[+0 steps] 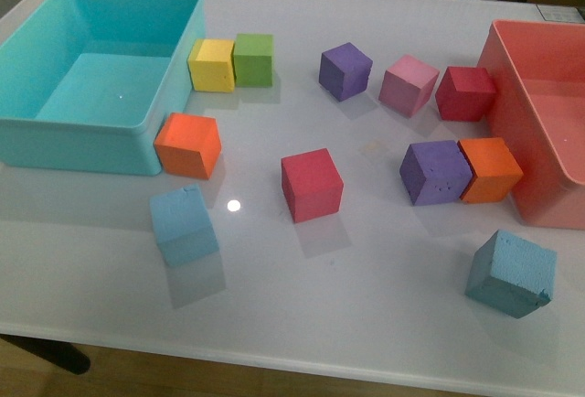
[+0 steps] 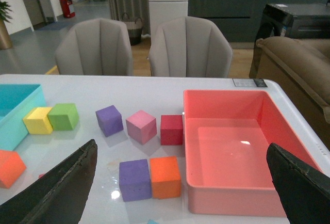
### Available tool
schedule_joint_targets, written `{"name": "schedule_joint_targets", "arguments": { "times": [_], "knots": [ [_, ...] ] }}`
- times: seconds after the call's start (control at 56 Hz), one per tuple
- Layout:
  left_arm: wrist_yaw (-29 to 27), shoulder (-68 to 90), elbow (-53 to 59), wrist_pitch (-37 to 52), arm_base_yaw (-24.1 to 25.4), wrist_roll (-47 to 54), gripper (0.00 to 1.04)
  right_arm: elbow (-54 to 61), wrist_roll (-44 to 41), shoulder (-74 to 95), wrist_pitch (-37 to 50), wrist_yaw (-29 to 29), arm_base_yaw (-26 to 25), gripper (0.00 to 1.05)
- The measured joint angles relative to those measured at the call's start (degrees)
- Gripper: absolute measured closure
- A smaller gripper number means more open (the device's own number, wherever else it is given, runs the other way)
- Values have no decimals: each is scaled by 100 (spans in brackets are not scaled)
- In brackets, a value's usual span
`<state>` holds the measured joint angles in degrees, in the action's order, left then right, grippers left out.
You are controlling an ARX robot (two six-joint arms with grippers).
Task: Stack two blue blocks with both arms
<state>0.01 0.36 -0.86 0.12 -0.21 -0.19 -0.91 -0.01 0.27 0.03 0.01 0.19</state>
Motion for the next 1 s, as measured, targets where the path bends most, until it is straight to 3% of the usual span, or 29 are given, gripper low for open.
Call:
{"name": "schedule_joint_targets", "arguments": {
  "times": [0.929, 1.001],
  "knots": [
    [0, 0, 0, 0, 0, 0, 9, 0, 0, 0, 0, 0, 0, 9],
    [-4, 0, 0, 0, 0, 0, 9, -393, -190, 590, -973, -1058, -361, 9]
  ]
}}
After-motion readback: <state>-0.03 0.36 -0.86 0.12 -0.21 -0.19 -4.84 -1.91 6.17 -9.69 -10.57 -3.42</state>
